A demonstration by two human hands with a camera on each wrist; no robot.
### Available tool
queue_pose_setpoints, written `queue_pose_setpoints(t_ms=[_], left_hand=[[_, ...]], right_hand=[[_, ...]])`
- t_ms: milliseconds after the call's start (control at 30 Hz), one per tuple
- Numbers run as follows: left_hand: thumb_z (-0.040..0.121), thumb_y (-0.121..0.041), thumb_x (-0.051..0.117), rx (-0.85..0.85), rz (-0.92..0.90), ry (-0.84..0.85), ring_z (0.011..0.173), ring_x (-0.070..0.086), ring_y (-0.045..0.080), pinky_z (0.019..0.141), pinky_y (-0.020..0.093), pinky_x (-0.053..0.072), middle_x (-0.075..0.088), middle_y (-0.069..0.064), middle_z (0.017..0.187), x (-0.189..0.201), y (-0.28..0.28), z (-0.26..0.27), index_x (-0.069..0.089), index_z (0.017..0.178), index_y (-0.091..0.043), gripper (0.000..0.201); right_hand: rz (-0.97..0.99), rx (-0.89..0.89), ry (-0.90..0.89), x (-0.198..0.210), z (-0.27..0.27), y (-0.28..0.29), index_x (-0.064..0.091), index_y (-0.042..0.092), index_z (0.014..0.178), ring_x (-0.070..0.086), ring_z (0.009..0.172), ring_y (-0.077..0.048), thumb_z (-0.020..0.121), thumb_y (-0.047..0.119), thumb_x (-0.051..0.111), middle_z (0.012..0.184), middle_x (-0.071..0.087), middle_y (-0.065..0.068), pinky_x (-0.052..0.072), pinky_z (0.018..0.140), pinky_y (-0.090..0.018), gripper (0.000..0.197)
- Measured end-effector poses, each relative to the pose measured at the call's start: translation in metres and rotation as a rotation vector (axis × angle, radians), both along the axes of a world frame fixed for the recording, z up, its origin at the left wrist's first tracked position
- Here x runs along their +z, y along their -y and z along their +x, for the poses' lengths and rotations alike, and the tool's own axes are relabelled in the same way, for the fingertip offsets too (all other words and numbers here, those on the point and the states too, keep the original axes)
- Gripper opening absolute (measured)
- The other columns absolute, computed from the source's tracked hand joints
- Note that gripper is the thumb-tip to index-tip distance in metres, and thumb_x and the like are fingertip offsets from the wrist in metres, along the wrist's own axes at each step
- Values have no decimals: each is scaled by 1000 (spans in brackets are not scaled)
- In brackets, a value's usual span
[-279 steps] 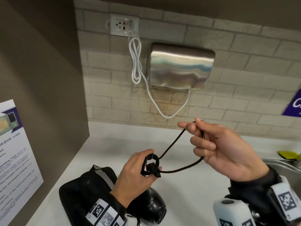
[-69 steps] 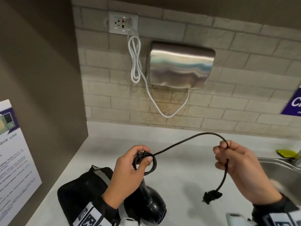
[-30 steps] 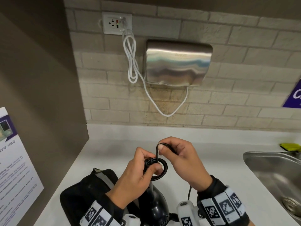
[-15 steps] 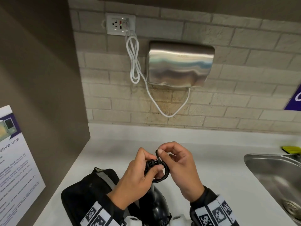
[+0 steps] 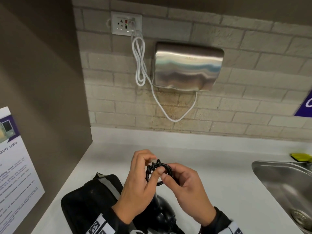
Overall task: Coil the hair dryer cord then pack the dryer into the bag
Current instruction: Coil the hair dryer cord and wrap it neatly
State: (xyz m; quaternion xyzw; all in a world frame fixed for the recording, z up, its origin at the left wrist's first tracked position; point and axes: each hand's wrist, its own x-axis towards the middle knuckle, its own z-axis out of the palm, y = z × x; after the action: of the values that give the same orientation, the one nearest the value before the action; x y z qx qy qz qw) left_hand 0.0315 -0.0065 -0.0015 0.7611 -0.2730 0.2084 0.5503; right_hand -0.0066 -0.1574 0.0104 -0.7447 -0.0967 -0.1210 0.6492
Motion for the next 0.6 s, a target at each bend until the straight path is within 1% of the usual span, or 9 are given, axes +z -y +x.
queue_pose_setpoints(t_ms=[67, 133, 267, 333, 400, 433, 467, 533, 600], left_hand=[[92, -45, 58, -8, -61, -49, 109, 60, 9, 89, 10, 44, 60, -20, 111, 6, 1, -4, 56, 115, -32, 26], [91, -38, 66, -17, -109, -129, 106, 65, 5, 87, 12, 48, 68, -20, 107, 10, 2, -7, 63, 110, -35, 19], [89, -24, 69, 19, -167, -252, 100, 66, 0, 83, 9, 48, 72, -22, 99, 13, 4, -9, 68, 100, -35, 15], [89, -21, 69, 18, -202, -290, 96, 68, -1, 80, 9, 49, 73, -21, 96, 14, 4, -10, 69, 97, -32, 14], [88, -21, 70, 2, -242, -336, 93, 69, 0, 79, 14, 52, 75, -18, 93, 16, 5, -12, 71, 95, -30, 11], [88, -20, 71, -13, -265, -364, 91, 70, 1, 79, 17, 53, 75, -16, 92, 16, 5, -13, 72, 94, -28, 10], [88, -20, 71, -35, -292, -394, 90, 70, 2, 77, 19, 53, 76, -13, 91, 17, 6, -13, 73, 93, -27, 9], [88, -17, 71, -82, -360, -451, 86, 71, 4, 74, 16, 53, 77, -8, 88, 18, 7, -14, 74, 92, -23, 8], [89, -16, 69, -130, -428, -515, 84, 71, 5, 75, 15, 51, 77, -2, 83, 21, 8, -15, 73, 94, -20, 8]], right_hand=[[-7, -2, -3, 3, -1, 0, 74, 13, 99, 71, 91, -20, 91, 1, 63, 94, 77, -7, 55, 85, -32, 18], [-16, -5, -1, 6, -4, 0, 74, 13, 100, 71, 92, -20, 91, 1, 63, 94, 77, -6, 56, 84, -30, 18], [-99, -32, 48, 9, -7, -2, 74, 23, 98, 68, 86, -20, 89, 5, 67, 92, 76, -1, 52, 77, -35, 21], [-138, -66, 85, 8, -7, -4, 74, 24, 93, 65, 78, -15, 85, 6, 70, 87, 74, 2, 52, 71, -29, 20], [-145, -118, 125, 6, -8, -6, 74, 23, 86, 62, 72, -8, 80, 4, 74, 79, 73, 5, 49, 69, -18, 20], [-145, -155, 147, 5, -9, -7, 73, 22, 84, 63, 70, -8, 76, 3, 76, 76, 72, 7, 47, 69, -13, 21], [-151, -200, 169, 4, -8, -7, 70, 22, 84, 64, 70, -8, 73, 3, 78, 73, 72, 7, 46, 69, -11, 23], [-162, -291, 215, 0, -7, -6, 59, 24, 90, 67, 73, -10, 68, 7, 82, 73, 72, 8, 45, 73, -9, 36], [-264, -392, 350, -5, -5, -5, 51, 30, 89, 66, 77, -8, 68, 17, 80, 78, 69, 13, 48, 75, -14, 39]])
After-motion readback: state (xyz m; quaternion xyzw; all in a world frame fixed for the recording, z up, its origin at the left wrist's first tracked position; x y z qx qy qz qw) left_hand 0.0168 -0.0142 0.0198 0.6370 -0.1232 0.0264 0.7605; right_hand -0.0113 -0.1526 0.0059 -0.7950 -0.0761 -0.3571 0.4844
